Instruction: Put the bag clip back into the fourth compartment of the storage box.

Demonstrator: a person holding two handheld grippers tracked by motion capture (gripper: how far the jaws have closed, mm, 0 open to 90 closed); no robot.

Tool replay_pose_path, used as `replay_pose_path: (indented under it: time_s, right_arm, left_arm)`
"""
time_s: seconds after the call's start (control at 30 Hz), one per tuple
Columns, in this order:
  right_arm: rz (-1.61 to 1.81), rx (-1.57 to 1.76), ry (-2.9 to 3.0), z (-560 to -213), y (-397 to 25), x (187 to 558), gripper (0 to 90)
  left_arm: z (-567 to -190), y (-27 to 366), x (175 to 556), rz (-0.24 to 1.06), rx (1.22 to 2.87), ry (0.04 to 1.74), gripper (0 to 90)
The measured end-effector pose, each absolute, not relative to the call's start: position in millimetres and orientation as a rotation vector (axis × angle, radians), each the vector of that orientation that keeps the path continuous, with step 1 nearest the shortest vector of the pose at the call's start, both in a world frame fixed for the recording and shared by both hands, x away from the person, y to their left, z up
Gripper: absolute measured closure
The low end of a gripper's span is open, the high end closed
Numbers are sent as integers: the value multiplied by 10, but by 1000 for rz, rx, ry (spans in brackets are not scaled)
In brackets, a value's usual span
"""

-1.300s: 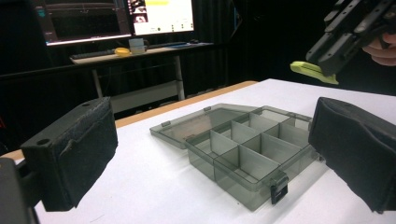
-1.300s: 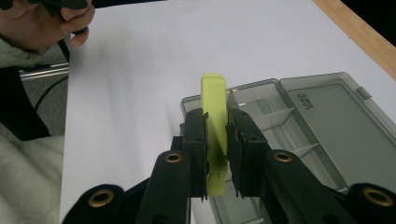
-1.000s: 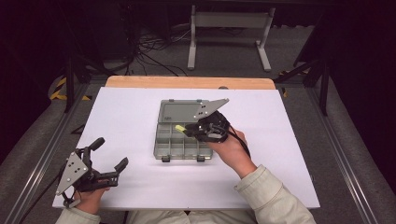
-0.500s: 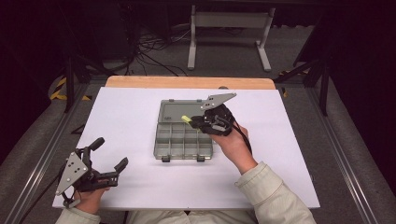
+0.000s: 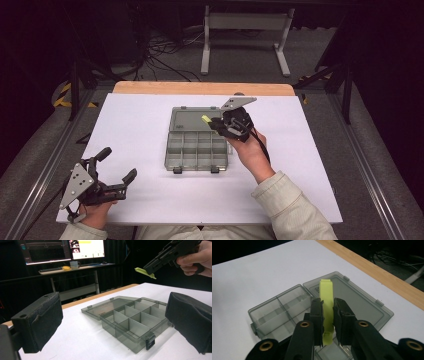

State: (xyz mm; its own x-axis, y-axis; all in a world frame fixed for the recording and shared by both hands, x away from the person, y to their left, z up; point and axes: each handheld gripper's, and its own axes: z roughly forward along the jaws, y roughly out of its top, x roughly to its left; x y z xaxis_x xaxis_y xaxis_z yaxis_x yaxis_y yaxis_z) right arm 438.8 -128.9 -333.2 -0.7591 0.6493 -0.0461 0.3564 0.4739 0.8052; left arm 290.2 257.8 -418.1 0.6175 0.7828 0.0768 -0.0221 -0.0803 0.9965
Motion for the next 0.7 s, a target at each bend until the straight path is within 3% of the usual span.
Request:
replay_pose_path:
  time_s: [0.7]
  right_arm:
    - [1089, 1085, 2200, -3397, -1343, 4472, 782]
  left_arm:
    - [-4179, 2579, 2901, 758, 1515, 664, 17]
